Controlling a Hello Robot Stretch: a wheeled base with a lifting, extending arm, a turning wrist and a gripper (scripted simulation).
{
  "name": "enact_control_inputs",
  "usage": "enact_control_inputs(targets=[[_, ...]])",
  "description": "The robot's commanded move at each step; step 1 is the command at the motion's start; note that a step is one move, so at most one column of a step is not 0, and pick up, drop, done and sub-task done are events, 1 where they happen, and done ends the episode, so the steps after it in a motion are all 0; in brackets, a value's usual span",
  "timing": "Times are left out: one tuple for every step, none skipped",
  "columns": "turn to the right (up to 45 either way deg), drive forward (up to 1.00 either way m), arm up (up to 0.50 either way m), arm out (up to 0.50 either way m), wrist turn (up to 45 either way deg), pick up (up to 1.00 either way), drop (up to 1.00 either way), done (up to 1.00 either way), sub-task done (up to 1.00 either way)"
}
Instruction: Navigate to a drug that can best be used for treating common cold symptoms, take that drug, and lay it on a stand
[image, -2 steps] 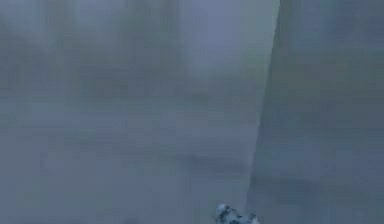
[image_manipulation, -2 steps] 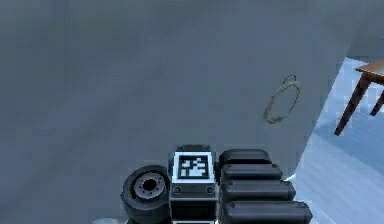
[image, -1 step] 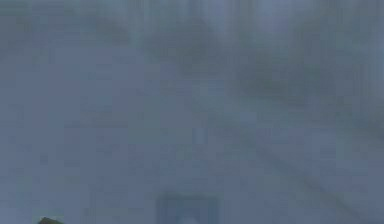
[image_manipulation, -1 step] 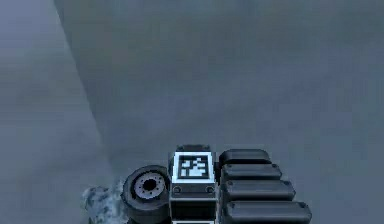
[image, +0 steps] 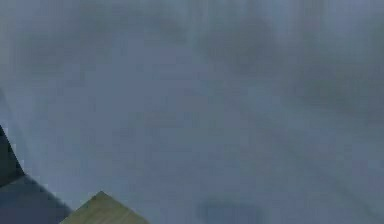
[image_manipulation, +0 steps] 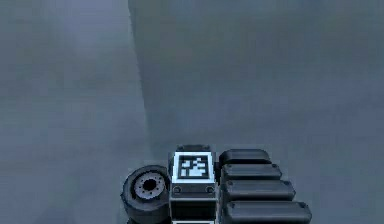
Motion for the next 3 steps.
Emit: enact_control_inputs(targets=[[45.0,0.0,0.0,0.0,0.0,0.0,0.0,0.0,0.0],[27.0,0.0,0.0,0.0,0.0,0.0,0.0,0.0,0.0],[-45.0,0.0,0.0,0.0,0.0,0.0,0.0,0.0,0.0]])
